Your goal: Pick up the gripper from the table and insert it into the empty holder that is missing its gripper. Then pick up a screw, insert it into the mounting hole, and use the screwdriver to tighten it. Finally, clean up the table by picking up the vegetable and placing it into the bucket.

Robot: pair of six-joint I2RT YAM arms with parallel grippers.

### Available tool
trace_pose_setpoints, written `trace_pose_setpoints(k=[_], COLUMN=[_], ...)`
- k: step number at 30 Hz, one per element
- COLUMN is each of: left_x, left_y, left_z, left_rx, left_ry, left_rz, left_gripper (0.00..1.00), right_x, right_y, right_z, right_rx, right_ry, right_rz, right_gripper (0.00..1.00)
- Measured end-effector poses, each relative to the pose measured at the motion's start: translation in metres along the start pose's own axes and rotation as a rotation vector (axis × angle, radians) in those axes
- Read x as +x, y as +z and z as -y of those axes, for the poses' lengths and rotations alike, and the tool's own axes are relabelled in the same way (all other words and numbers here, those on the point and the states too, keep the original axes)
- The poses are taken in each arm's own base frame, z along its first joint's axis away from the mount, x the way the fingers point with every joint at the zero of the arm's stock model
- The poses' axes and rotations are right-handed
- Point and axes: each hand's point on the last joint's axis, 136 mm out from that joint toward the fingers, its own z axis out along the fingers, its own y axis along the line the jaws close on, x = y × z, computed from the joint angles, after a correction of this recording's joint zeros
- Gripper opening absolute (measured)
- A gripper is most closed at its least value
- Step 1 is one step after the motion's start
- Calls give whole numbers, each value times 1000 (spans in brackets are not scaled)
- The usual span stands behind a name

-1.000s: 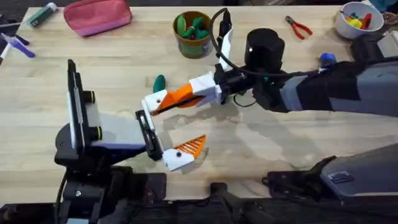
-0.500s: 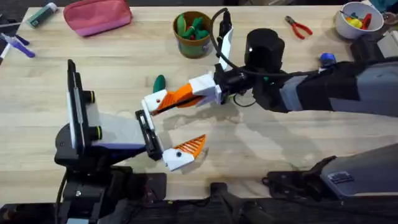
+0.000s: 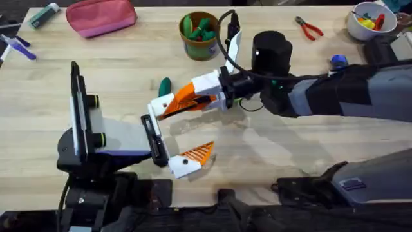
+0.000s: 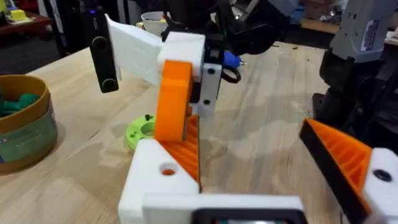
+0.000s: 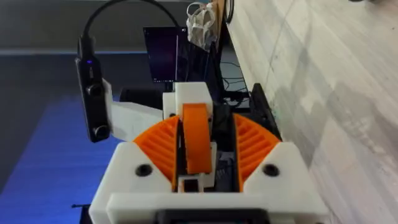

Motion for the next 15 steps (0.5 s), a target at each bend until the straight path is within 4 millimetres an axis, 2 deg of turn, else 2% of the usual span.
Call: trace_pose_setpoints(k=[7, 11, 15], left_x=[0, 0, 0], left_y=[0, 0, 0], left_z=[0, 0, 0], left_rx=[0, 0, 0], left_ry=[0, 0, 0], left_rz=[0, 0, 0], left_gripper=[985, 986, 986], right_x=[-2, -2, -3], right_y=[0, 0, 0], right_z=[1, 1, 1], right_rx=[3, 4, 6], right_ry=[0, 1, 0], right_rz=[9, 12, 15], right_gripper=[510, 695, 958])
